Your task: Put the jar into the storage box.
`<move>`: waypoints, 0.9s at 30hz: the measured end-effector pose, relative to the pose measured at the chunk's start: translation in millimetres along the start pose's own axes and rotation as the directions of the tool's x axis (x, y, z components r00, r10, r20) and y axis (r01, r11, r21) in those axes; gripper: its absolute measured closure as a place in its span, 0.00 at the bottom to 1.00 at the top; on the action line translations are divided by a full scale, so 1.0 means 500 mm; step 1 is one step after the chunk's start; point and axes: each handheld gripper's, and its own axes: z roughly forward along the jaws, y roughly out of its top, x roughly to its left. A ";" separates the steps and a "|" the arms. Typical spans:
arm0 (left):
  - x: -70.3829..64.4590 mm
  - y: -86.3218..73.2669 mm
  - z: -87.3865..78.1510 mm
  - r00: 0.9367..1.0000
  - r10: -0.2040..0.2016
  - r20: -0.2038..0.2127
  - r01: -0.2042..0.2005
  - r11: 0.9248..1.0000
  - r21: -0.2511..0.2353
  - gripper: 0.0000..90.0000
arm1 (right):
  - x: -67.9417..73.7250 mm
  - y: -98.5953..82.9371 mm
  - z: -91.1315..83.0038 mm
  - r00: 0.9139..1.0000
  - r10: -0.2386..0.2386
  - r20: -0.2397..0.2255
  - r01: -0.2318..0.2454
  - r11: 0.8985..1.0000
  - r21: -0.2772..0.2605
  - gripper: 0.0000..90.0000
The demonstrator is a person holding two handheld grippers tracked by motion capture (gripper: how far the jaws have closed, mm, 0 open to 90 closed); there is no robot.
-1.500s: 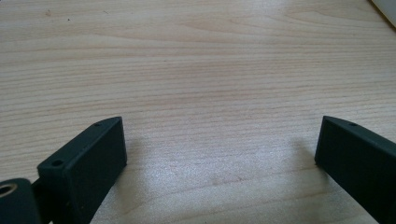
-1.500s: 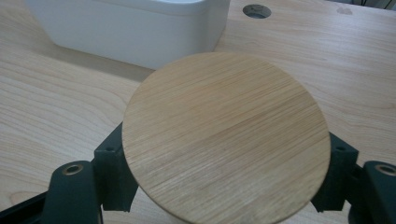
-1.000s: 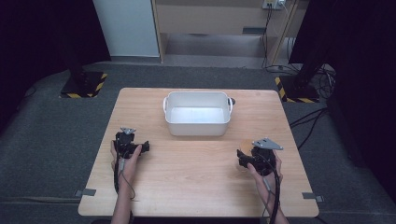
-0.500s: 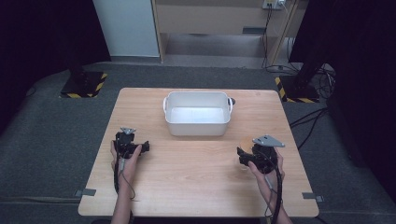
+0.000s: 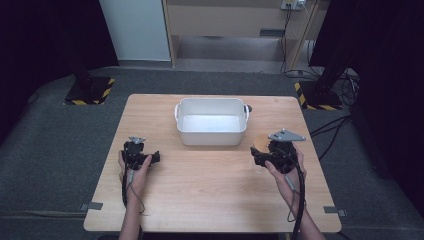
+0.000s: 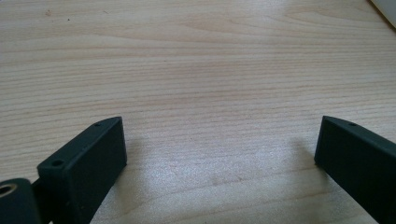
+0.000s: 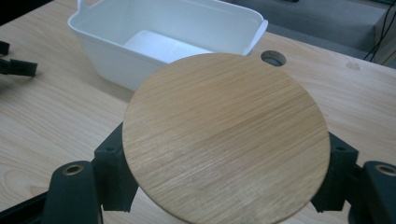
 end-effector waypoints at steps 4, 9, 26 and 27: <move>0.000 0.000 0.000 1.000 0.000 0.000 0.000 1.000 0.000 0.01 | 0.000 0.031 -0.001 1.000 -0.002 -0.029 0.003 1.000 0.003 0.29; 0.000 0.000 0.000 1.000 0.000 0.000 0.000 1.000 0.000 0.01 | 0.011 0.074 0.003 0.999 -0.036 -0.040 0.036 0.999 -0.003 0.29; 0.000 0.000 0.000 1.000 0.000 0.001 0.000 1.000 0.000 0.01 | 0.063 0.230 0.045 0.988 -0.112 -0.110 0.108 0.993 -0.036 0.29; 0.000 0.000 0.000 1.000 0.000 0.001 0.000 1.000 0.000 0.01 | 0.065 0.237 0.050 0.987 -0.114 -0.112 0.110 0.993 -0.040 0.29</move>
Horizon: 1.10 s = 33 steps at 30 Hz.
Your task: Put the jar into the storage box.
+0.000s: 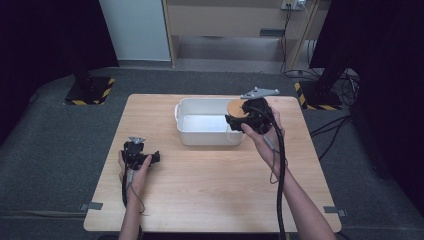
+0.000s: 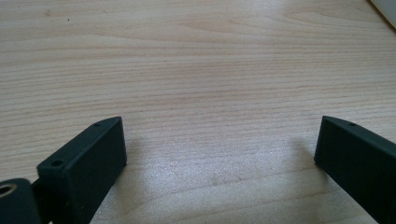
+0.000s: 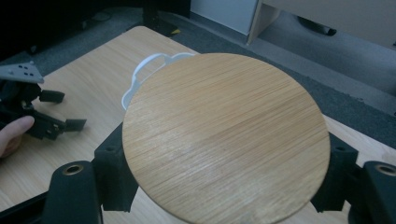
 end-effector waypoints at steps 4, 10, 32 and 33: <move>0.000 0.000 0.000 1.000 0.000 0.000 0.000 1.000 0.000 0.01 | 0.000 0.024 0.025 1.000 -0.007 0.011 0.007 1.000 -0.007 0.29; 0.000 0.000 0.000 1.000 0.000 0.000 0.000 1.000 0.000 0.01 | -0.007 0.049 0.067 0.999 -0.007 0.034 0.007 1.000 -0.011 0.29; 0.000 0.000 0.000 1.000 -0.001 0.001 0.001 1.000 0.000 0.01 | 0.004 -0.001 0.266 0.995 -0.008 0.104 0.009 1.000 -0.004 0.29; 0.001 0.000 0.000 1.000 0.001 0.001 -0.001 1.000 0.001 0.01 | 0.005 -0.006 0.274 0.994 -0.007 0.109 0.007 1.000 -0.002 0.29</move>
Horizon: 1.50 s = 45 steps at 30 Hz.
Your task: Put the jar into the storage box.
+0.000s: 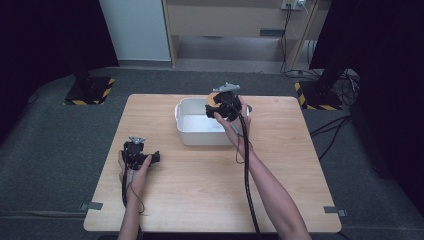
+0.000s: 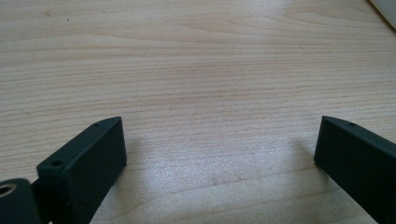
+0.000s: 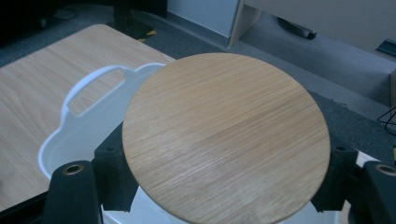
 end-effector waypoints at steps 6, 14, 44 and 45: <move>0.000 0.000 0.000 1.000 -0.001 0.000 0.001 1.000 -0.001 0.01 | 0.003 -0.038 0.038 0.999 0.040 -0.001 -0.040 0.999 0.007 0.29; 0.000 0.000 0.000 1.000 -0.001 0.000 0.001 1.000 -0.001 0.01 | 0.000 -0.073 0.066 0.997 0.075 0.000 -0.075 0.997 0.002 0.29; 0.000 0.000 0.000 1.000 -0.002 0.000 0.002 1.000 -0.001 0.01 | 0.007 -0.111 0.115 0.994 0.114 0.002 -0.114 0.993 0.032 0.29; 0.000 0.000 0.000 1.000 -0.002 0.000 0.002 1.000 -0.002 0.01 | 0.008 -0.111 0.115 0.993 0.117 0.005 -0.117 0.993 0.032 0.29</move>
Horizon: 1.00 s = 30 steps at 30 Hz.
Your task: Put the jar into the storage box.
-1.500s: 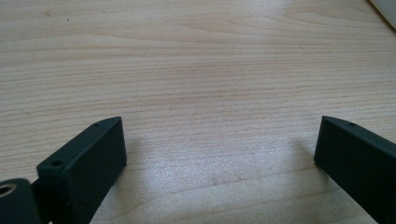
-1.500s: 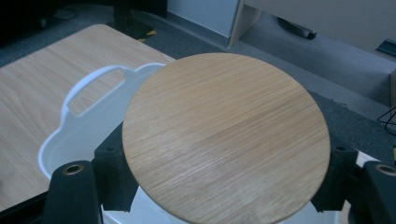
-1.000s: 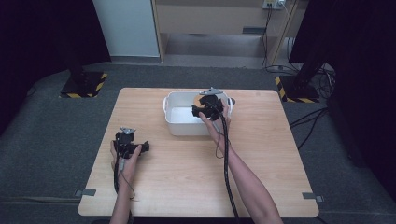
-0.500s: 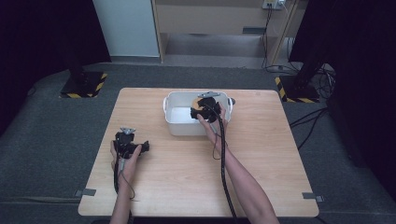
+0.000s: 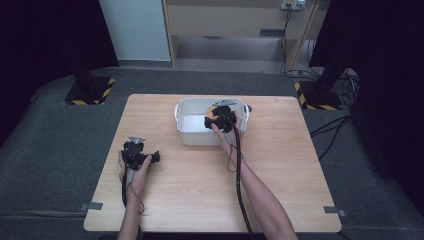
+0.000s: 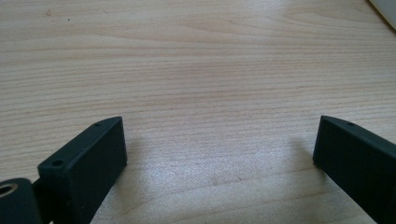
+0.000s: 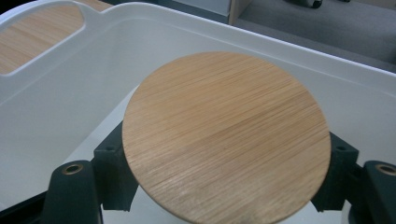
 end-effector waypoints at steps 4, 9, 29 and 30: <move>0.000 0.000 0.000 1.000 0.000 0.000 0.000 1.000 0.000 0.01 | 0.001 0.000 0.000 1.000 -0.001 0.005 0.001 1.000 0.004 0.29; 0.000 0.000 0.000 1.000 0.000 0.000 0.000 1.000 0.000 0.01 | 0.005 0.000 0.001 1.000 -0.012 0.016 0.011 1.000 0.010 0.29; 0.000 0.000 0.000 1.000 0.001 0.000 -0.001 1.000 0.000 0.01 | 0.007 0.005 0.006 0.999 -0.029 0.035 0.028 0.999 0.034 0.25; 0.000 0.000 0.000 1.000 0.001 0.000 -0.001 1.000 0.001 0.01 | 0.007 0.005 0.006 0.999 -0.028 0.035 0.027 0.999 0.032 0.25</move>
